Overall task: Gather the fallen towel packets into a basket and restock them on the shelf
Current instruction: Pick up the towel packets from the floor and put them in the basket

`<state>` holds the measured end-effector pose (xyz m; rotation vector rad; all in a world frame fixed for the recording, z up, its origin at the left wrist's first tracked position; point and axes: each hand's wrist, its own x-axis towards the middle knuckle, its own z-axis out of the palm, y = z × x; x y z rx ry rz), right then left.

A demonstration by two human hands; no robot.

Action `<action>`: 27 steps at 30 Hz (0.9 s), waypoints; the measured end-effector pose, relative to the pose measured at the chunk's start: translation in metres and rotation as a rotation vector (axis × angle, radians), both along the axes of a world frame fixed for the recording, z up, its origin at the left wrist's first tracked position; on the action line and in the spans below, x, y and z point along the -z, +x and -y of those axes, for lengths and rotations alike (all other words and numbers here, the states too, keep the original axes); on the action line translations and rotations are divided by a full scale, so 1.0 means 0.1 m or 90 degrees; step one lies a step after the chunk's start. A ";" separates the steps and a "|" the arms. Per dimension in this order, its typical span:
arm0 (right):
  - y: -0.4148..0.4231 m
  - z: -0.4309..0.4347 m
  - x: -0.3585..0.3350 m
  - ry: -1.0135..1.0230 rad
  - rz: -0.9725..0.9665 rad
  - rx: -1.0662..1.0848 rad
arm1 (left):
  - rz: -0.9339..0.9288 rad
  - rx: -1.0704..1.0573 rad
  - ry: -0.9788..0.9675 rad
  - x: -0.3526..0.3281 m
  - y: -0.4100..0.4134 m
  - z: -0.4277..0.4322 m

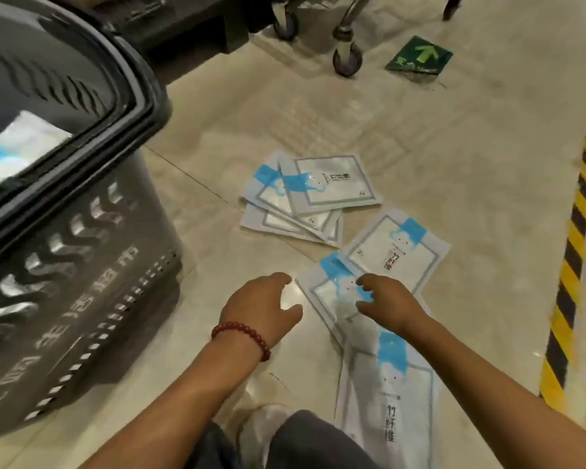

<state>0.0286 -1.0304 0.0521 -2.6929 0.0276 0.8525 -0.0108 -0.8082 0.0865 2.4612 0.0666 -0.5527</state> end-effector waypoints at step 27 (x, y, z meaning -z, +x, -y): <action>-0.10 0.36 1.09 0.124 0.420 0.261 | -0.180 -0.386 -0.338 0.99 0.40 0.24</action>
